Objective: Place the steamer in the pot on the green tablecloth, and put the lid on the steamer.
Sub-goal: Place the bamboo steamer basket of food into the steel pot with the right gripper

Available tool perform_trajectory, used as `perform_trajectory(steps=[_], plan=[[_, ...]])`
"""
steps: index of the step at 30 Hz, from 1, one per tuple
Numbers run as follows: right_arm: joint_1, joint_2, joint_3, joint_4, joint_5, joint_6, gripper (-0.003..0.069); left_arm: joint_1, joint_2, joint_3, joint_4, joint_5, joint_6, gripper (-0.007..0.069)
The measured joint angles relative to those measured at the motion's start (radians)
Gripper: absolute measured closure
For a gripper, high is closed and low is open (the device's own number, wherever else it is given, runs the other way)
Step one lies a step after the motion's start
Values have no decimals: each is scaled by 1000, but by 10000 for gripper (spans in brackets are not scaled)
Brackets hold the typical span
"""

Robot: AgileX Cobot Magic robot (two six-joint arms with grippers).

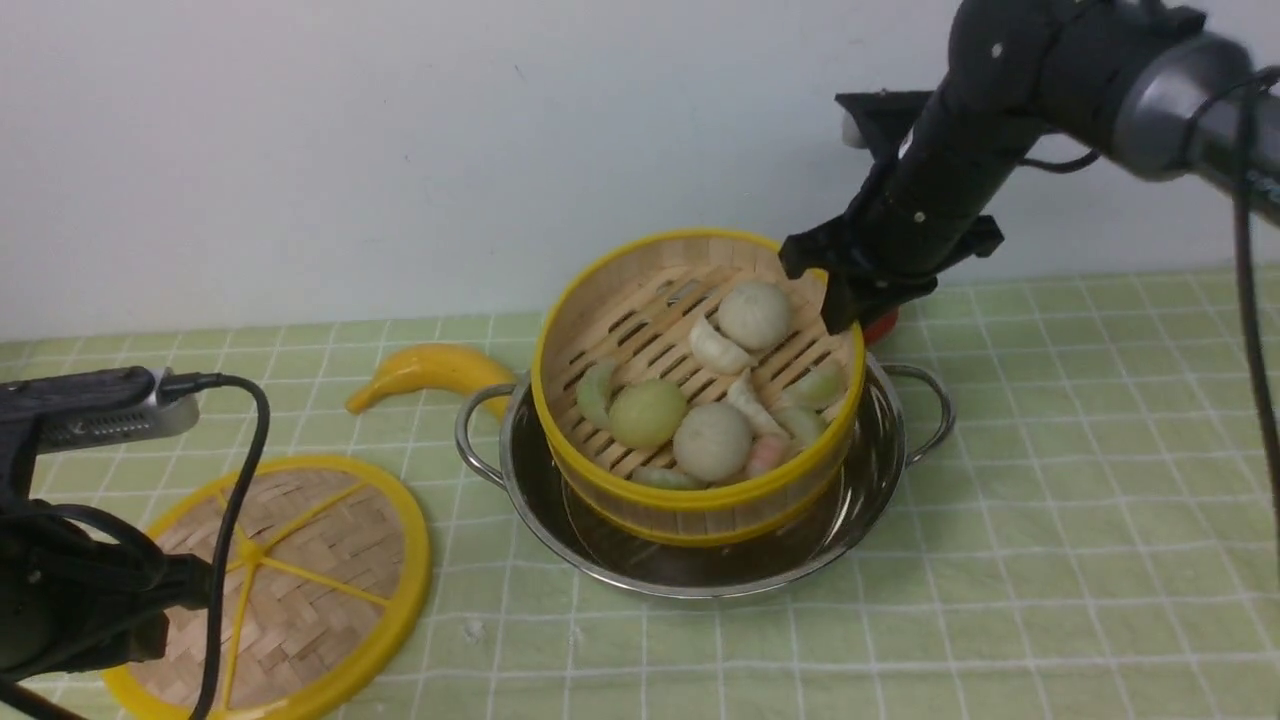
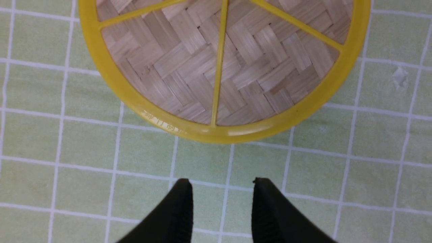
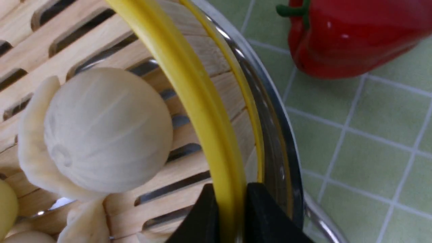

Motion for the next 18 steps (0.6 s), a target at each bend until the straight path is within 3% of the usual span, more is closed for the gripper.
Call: perform_trajectory(steps=[13,18], plan=[[6,104,-12,37,5,5,560,0,0,0,0,-116,3,382],[8,103,-14,72,-1,7,484,0,9,-1,0,-165,26,382]])
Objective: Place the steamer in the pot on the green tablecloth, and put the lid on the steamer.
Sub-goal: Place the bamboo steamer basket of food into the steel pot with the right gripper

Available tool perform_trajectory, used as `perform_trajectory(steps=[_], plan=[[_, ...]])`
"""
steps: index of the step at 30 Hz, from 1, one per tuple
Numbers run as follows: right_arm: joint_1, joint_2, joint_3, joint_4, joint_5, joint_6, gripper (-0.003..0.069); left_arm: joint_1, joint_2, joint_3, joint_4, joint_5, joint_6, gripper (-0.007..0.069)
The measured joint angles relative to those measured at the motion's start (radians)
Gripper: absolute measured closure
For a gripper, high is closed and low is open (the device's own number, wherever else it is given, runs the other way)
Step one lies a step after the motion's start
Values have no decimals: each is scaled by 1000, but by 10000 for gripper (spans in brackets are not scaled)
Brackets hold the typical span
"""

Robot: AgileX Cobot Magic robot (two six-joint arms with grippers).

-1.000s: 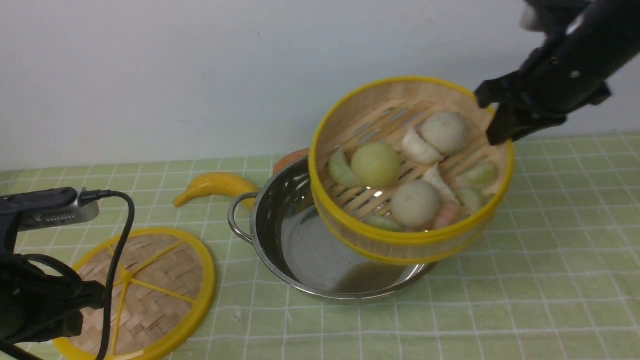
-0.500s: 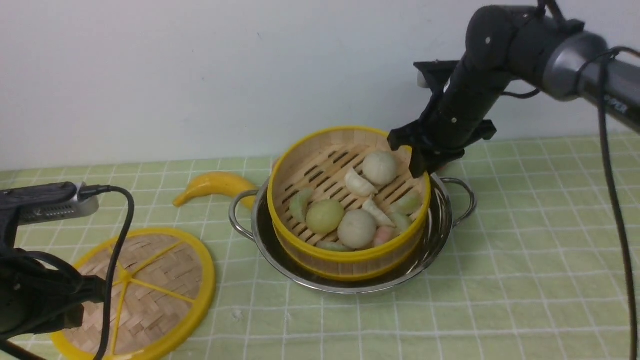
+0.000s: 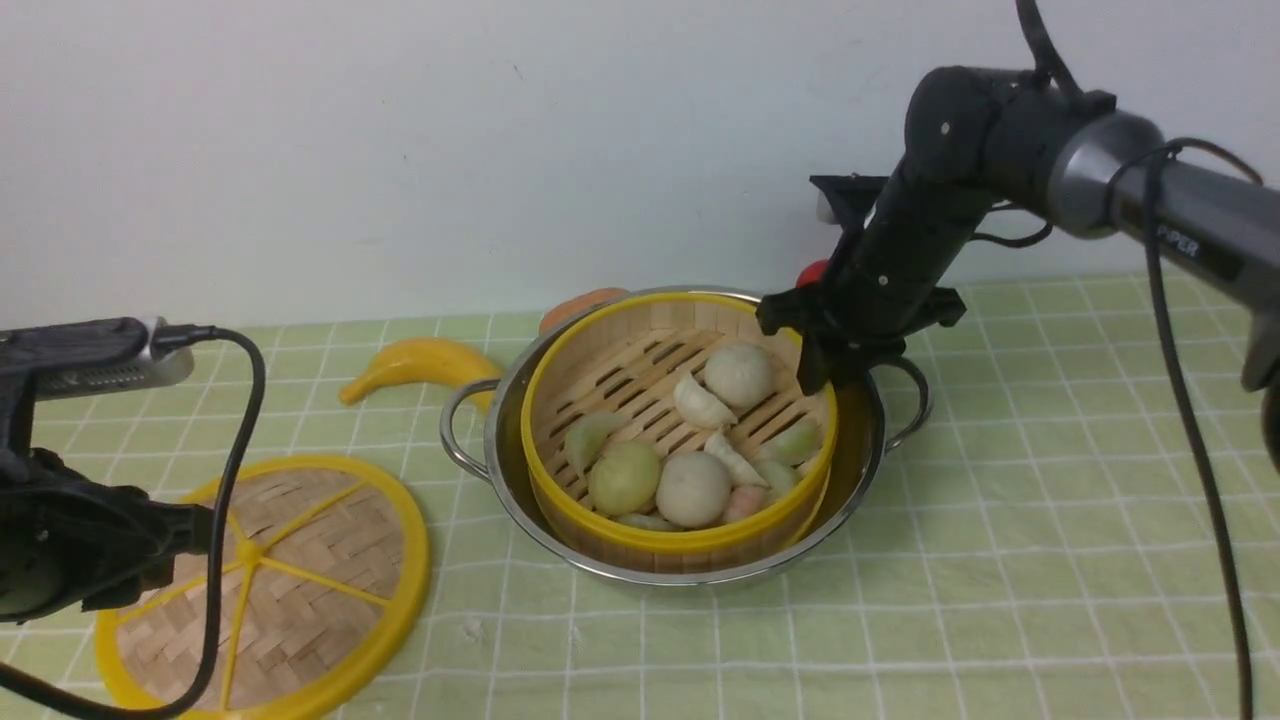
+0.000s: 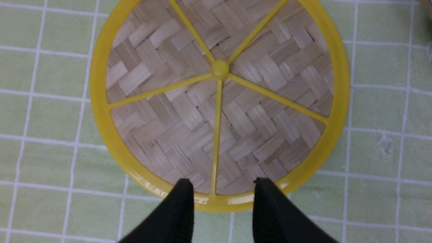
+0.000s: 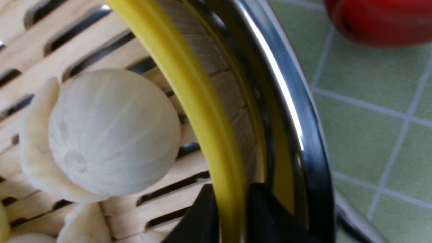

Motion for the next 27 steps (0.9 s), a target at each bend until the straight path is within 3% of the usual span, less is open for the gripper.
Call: perform_trajectory(steps=[11,18,27], plan=[[1,-140,-1,-73,-8,-7,203,0,221,-22,0,-149,8,382],[1,-326,-1,-168,-7,-7,171,0,400,-121,0,-193,9,382],[1,-631,-2,-171,-9,-31,171,0,534,-188,0,-160,9,382]])
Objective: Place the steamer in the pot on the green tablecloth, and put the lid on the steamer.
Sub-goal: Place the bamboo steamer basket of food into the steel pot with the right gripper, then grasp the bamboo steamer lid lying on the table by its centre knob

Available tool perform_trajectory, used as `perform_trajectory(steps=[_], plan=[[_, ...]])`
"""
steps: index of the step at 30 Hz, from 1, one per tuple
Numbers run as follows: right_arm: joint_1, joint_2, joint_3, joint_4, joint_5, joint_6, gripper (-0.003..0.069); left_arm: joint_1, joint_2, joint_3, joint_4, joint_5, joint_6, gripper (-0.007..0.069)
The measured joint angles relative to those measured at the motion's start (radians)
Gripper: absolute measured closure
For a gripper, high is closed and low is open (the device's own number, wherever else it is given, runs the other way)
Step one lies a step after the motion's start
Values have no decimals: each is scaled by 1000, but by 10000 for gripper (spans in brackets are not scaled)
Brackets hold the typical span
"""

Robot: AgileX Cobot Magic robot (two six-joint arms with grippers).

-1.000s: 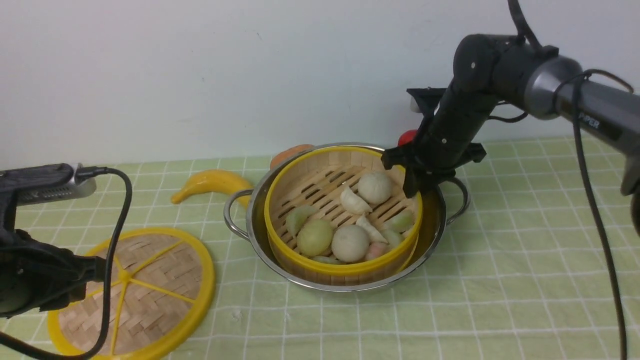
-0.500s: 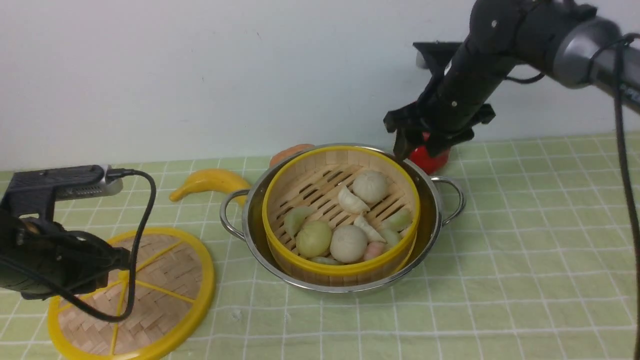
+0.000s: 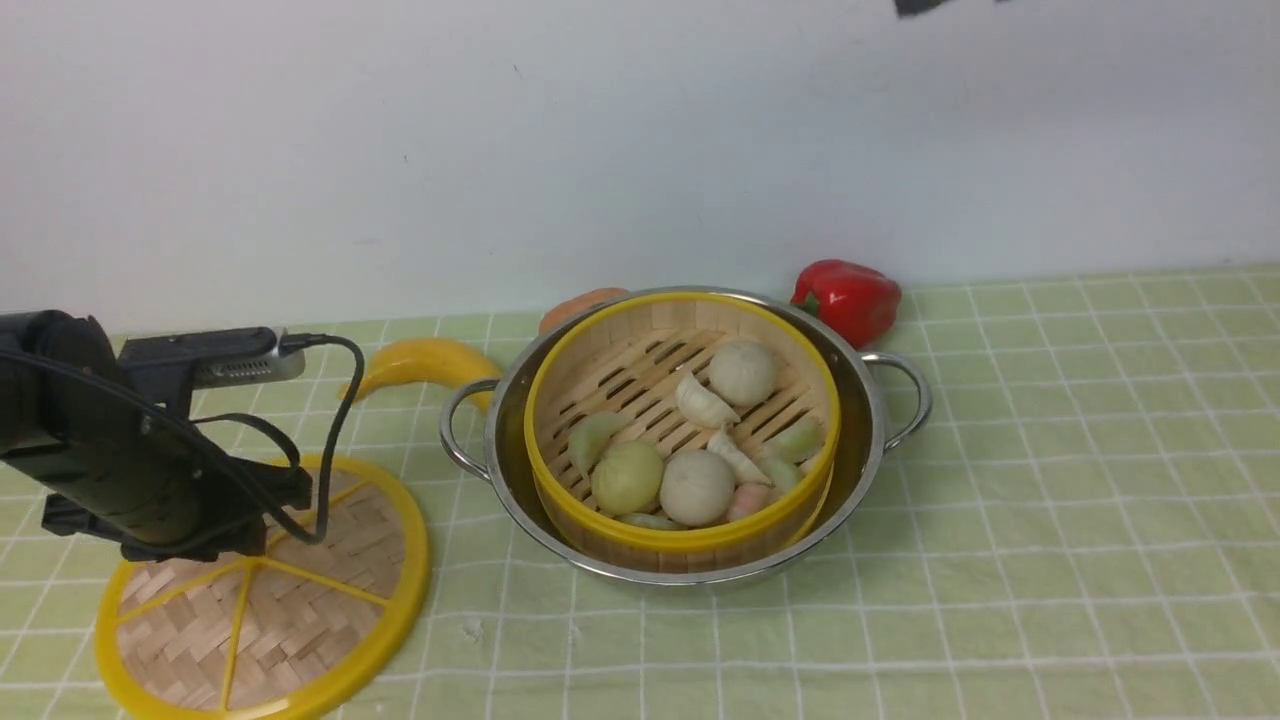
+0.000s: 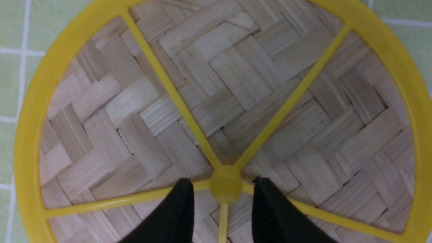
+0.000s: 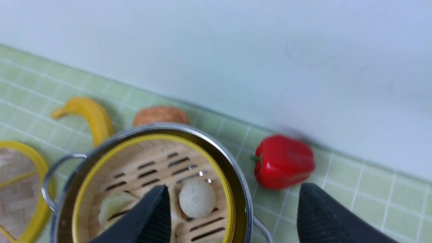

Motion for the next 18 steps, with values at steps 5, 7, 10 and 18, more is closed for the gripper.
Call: perform_trajectory(steps=[5,7,10,18], plan=[[0,-141,0,0,0,-2,170,0,38,-2,0,10,0,389],[0,-182,0,0,1,-2,170,0,39,-2,0,11,0,416],[0,-263,13,0,-3,-2,170,0,39,-4,0,11,0,511],[0,-511,363,-53,-7,-2,169,0,39,-6,0,8,0,522]])
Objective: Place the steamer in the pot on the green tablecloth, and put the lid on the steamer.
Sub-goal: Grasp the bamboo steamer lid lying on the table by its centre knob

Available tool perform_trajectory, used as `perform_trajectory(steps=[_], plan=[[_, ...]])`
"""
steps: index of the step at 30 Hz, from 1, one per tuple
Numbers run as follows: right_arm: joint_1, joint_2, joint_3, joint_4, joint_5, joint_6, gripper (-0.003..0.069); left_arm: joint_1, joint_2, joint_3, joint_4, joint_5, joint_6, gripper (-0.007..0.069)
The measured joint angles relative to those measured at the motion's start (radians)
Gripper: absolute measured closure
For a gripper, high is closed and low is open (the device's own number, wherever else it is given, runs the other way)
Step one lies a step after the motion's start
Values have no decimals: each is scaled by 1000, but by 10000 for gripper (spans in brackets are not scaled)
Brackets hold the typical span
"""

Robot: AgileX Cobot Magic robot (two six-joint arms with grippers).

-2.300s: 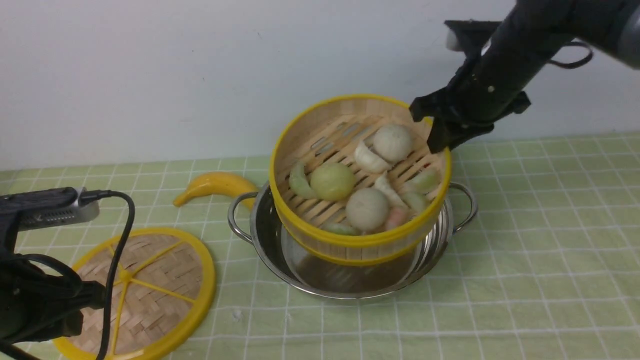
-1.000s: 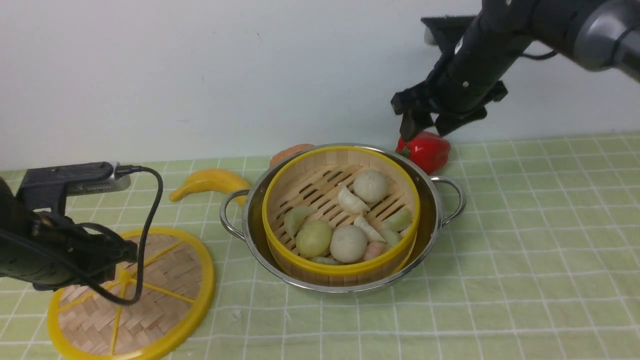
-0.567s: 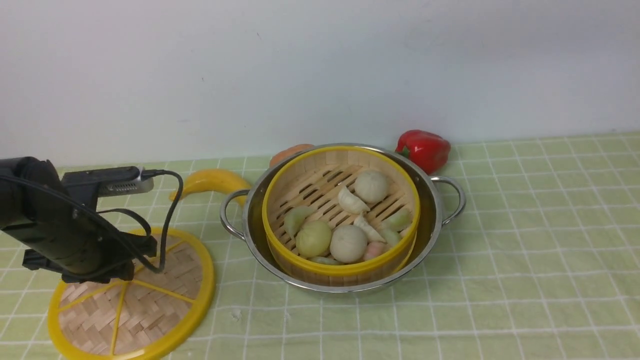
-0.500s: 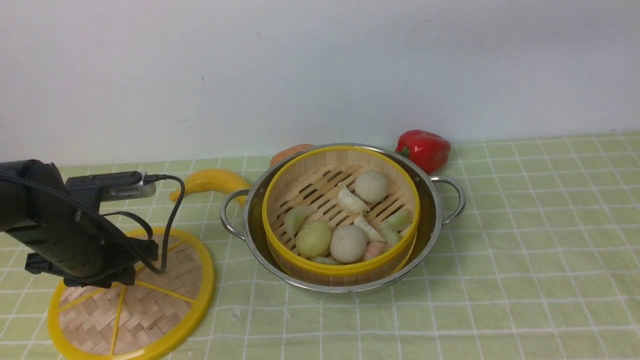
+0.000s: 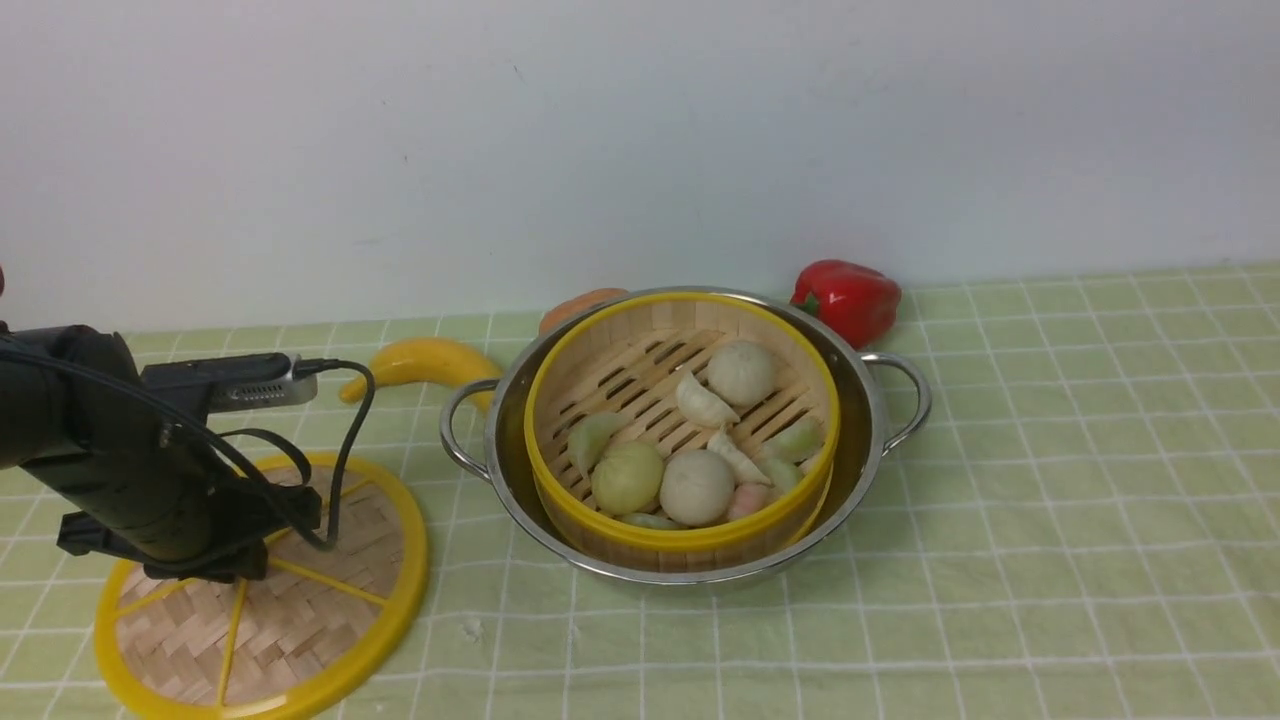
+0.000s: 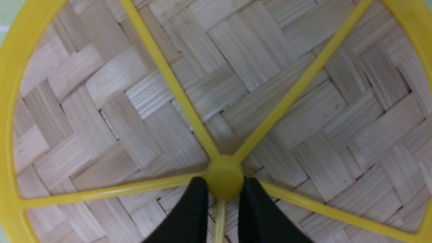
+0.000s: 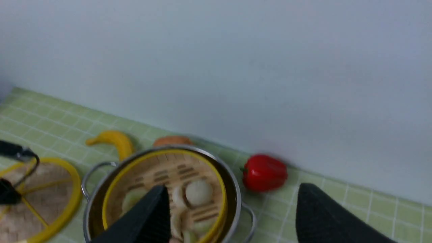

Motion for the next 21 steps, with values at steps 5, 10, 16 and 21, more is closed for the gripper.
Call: perform_trajectory(steps=[5,10,16,21], plan=[[0,-161,374,-110,0,50,169,0,0,-1,0,2,0,522],[0,-350,919,-247,-5,168,169,0,-23,-1,36,28,-1,522],[1,-505,1165,-237,-13,243,169,0,-106,-27,86,88,-4,522],[1,-635,1037,-216,-71,275,169,0,-183,-181,96,278,1,522]])
